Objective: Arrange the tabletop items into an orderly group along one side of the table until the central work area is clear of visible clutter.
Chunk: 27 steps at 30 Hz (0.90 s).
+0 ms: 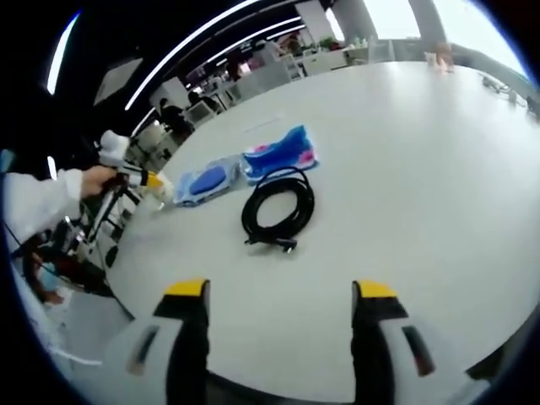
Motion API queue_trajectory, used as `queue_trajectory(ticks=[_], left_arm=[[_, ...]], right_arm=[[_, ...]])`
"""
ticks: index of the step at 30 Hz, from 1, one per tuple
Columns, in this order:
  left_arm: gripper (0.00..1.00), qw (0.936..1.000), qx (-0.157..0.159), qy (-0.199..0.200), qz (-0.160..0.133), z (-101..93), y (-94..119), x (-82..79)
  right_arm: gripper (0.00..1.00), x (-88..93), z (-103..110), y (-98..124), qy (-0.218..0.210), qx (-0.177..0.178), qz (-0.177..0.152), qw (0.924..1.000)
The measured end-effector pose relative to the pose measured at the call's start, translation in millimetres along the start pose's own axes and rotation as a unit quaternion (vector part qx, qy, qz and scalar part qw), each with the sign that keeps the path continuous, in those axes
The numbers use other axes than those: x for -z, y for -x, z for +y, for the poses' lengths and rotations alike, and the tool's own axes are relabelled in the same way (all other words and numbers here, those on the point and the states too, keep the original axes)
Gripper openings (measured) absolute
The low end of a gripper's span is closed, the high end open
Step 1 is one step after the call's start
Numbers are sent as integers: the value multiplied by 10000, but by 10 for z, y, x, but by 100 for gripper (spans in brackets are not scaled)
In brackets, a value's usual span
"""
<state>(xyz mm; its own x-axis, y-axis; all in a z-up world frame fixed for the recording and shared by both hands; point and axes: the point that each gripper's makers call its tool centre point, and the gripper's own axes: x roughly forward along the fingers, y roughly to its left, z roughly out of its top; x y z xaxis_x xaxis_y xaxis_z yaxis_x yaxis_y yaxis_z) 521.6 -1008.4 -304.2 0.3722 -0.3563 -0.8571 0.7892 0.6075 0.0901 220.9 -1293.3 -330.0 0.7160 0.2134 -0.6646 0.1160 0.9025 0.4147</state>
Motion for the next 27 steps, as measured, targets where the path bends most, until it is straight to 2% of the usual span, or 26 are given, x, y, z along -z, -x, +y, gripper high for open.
queue_trajectory(ticks=[10,27], left_arm=[[16,9999,-91,96,-14,34,26,-1],[20,9999,-92,73,51,5,14,25]], right_arm=[[67,7,-40,-2,-12,21,13,10000],[66,23,-81,36,-53,75,-30,10000]])
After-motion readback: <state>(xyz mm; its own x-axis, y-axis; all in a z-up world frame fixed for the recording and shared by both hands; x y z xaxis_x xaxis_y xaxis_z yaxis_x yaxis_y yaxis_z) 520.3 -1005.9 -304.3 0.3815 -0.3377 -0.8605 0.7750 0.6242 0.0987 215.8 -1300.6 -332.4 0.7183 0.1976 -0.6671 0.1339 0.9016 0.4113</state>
